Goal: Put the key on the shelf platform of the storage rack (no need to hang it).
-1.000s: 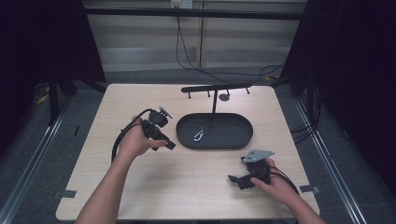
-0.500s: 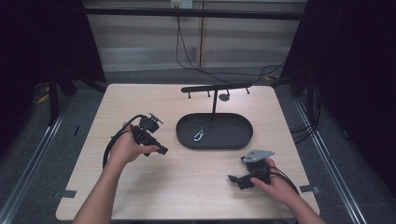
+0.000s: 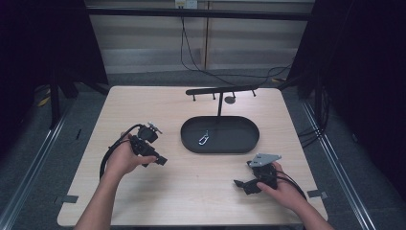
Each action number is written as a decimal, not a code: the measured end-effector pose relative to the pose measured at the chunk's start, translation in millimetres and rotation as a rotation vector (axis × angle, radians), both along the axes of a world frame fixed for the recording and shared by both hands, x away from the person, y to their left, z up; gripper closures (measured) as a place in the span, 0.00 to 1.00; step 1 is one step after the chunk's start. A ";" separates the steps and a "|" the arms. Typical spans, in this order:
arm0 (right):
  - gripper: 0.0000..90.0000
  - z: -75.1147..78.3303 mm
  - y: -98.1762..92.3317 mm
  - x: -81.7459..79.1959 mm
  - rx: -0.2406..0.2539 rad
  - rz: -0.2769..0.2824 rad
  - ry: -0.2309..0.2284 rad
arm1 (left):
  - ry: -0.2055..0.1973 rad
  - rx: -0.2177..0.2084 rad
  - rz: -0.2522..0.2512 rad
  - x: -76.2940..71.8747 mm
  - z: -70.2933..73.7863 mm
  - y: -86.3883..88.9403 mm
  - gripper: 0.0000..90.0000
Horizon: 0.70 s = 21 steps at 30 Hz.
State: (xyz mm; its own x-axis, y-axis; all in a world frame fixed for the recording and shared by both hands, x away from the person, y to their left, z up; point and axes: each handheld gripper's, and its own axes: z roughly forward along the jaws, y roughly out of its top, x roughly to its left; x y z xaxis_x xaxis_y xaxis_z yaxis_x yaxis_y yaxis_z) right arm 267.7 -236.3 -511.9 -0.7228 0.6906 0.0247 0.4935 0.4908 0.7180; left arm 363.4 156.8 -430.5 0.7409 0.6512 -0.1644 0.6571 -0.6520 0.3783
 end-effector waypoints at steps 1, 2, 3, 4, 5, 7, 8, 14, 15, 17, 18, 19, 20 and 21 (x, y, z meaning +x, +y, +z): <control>0.10 0.0 0.0 0.0 0.000 0.000 0.000 | -0.002 0.002 0.002 -1.3 -1.3 0.8 0.32; 0.10 0.0 0.0 0.0 0.000 0.000 0.000 | -0.002 0.001 0.002 -1.9 -2.0 1.3 0.32; 0.10 0.0 0.0 0.0 0.000 0.000 0.000 | -0.002 0.001 0.001 -2.8 -2.8 2.6 0.32; 0.10 0.0 0.0 0.0 0.000 0.000 0.000 | -0.002 -0.001 0.005 -3.6 -3.4 3.2 0.32; 0.10 0.0 0.0 0.0 0.000 0.000 0.000 | -0.002 -0.001 0.003 -4.2 -4.2 4.3 0.32; 0.10 0.0 0.0 0.0 0.000 0.000 0.000 | -0.003 -0.009 0.012 -5.6 -6.4 6.7 0.32; 0.10 0.1 0.0 0.0 0.000 0.000 0.001 | -0.002 -0.005 0.007 -6.0 -7.4 8.3 0.32; 0.10 0.0 0.0 0.0 0.000 0.000 0.000 | 0.000 -0.001 0.017 -10.4 -12.9 16.3 0.32; 0.10 0.0 0.0 0.0 0.000 0.000 0.000 | -0.001 -0.009 0.025 -11.6 -14.3 17.4 0.32; 0.10 0.0 0.0 0.0 0.000 0.000 0.000 | 0.000 -0.008 0.022 -12.7 -15.0 19.6 0.32; 0.10 0.0 0.0 0.0 0.000 0.000 0.000 | 0.000 -0.006 0.021 -13.2 -15.5 20.8 0.32; 0.10 0.0 0.0 0.0 0.000 0.000 0.000 | 0.003 -0.004 0.016 -13.6 -15.8 22.0 0.32; 0.10 0.0 0.0 0.0 0.001 -0.001 0.001 | 0.003 -0.005 0.019 -14.5 -16.4 23.0 0.32; 0.10 0.0 0.0 0.0 0.000 0.000 0.000 | 0.003 -0.005 0.019 -14.5 -16.4 23.0 0.32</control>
State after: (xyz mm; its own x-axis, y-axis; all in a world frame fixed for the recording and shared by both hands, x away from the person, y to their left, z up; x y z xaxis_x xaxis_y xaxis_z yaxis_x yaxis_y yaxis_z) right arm 267.7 -236.3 -511.9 -0.7226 0.6908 0.0251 0.4938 0.4905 0.7180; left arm 348.9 179.9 -446.9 0.7275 0.6647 -0.1698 0.6708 -0.6373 0.3793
